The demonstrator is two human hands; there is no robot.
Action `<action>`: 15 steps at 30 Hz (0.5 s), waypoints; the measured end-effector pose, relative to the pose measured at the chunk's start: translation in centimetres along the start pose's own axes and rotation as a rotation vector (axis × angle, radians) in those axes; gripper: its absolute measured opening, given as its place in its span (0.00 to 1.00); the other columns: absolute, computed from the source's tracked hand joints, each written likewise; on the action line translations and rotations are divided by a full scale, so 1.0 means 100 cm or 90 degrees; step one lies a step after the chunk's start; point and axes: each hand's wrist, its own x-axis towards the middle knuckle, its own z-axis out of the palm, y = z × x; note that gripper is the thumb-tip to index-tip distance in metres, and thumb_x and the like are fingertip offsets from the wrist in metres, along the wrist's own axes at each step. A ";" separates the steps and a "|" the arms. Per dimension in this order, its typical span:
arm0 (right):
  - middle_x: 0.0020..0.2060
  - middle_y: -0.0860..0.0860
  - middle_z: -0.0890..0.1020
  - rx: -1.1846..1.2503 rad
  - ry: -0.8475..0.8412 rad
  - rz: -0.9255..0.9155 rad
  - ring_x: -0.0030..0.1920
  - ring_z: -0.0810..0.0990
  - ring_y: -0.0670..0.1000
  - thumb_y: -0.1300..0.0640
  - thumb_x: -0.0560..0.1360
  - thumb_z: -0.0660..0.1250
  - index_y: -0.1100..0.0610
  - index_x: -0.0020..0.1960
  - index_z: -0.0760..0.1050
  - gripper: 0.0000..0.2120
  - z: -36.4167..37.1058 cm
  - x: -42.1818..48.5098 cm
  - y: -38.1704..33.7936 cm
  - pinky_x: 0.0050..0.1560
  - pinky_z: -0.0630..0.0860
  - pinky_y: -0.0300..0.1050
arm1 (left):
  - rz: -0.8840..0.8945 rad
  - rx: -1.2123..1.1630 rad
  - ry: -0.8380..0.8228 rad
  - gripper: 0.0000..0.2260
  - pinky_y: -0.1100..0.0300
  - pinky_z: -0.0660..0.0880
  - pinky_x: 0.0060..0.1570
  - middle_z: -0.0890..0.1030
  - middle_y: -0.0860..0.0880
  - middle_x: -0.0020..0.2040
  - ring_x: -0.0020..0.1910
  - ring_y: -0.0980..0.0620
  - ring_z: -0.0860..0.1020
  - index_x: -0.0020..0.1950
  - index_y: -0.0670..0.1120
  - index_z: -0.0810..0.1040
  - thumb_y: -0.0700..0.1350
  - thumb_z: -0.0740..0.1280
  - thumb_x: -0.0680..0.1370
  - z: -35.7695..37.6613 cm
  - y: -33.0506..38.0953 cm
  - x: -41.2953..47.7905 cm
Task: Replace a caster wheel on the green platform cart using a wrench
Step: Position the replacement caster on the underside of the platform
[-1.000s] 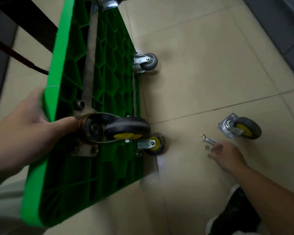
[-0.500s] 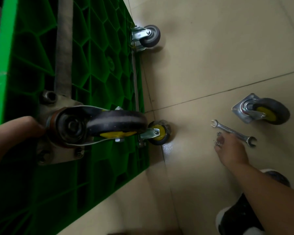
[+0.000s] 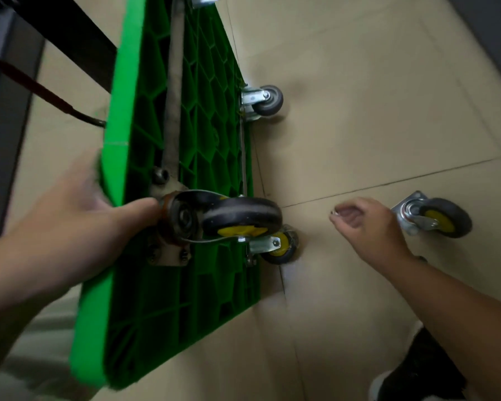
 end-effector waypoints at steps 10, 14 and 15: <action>0.39 0.50 0.87 0.375 -0.090 -0.061 0.38 0.86 0.46 0.65 0.70 0.79 0.53 0.48 0.86 0.10 -0.047 -0.086 -0.211 0.43 0.80 0.33 | -0.081 -0.128 -0.104 0.24 0.59 0.83 0.37 0.85 0.46 0.51 0.41 0.51 0.87 0.68 0.47 0.71 0.38 0.76 0.76 -0.007 0.010 -0.001; 0.40 0.50 0.88 0.461 -0.052 0.029 0.42 0.88 0.49 0.63 0.70 0.80 0.54 0.49 0.86 0.10 -0.023 -0.129 -0.230 0.47 0.84 0.42 | -0.082 -0.127 -0.126 0.24 0.55 0.84 0.42 0.85 0.45 0.53 0.44 0.50 0.87 0.69 0.46 0.71 0.39 0.76 0.76 -0.009 0.011 -0.003; 0.41 0.50 0.88 0.469 -0.040 0.050 0.42 0.88 0.49 0.63 0.70 0.80 0.54 0.49 0.86 0.10 -0.017 -0.136 -0.233 0.48 0.85 0.45 | -0.082 -0.130 -0.124 0.24 0.54 0.84 0.43 0.85 0.45 0.53 0.44 0.50 0.87 0.69 0.47 0.71 0.39 0.75 0.76 -0.009 0.010 -0.004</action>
